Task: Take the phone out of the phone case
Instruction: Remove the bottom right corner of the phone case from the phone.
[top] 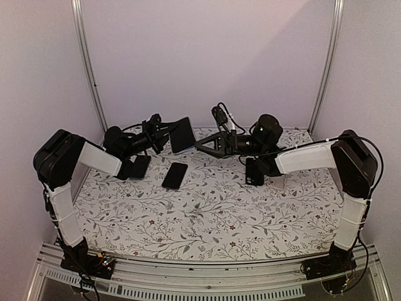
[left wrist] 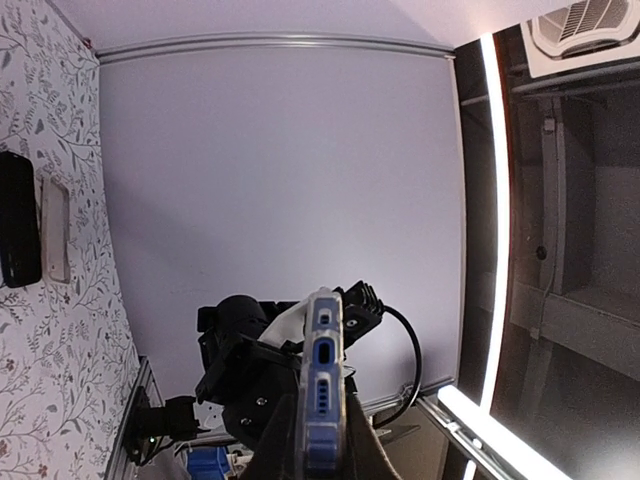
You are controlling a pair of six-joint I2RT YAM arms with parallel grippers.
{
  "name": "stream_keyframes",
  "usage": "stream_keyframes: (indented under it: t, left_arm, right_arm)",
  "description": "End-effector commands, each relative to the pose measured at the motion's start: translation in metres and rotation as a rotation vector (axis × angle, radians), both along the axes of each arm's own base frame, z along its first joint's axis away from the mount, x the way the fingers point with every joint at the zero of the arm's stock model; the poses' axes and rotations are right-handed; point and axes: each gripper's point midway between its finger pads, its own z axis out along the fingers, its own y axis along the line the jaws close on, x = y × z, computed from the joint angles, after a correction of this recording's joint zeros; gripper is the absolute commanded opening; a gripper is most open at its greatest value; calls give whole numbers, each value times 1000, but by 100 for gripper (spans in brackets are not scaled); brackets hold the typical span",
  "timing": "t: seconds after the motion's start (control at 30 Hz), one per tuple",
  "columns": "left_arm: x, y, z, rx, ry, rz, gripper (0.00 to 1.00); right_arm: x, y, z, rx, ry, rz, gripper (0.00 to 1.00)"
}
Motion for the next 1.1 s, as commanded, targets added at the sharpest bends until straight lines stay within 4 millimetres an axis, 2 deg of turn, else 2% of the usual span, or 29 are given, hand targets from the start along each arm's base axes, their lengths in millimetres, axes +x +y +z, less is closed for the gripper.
stream_keyframes:
  t: [0.0,0.3,0.6,0.83,0.9,1.07]
  left_arm:
    - [-34,-38,-4,-31,19,-146,0]
    - [-39,-44,7,-64,19,-176,0]
    - [-37,-38,19,-39,-56,-131,0]
    - [-14,-2,30,-1,-119,-1,0]
    - [-10,3,33,7,-129,22,0]
    - [-7,7,39,18,-128,57,0]
  right_arm:
    - [-12,8,54,154,-226,-1,5]
    - [-6,11,54,143,-238,-27,0]
    - [9,18,40,65,-197,-87,0]
    - [7,12,28,34,-149,-113,30]
    - [5,10,26,29,-144,-117,36]
    - [4,9,24,26,-134,-122,37]
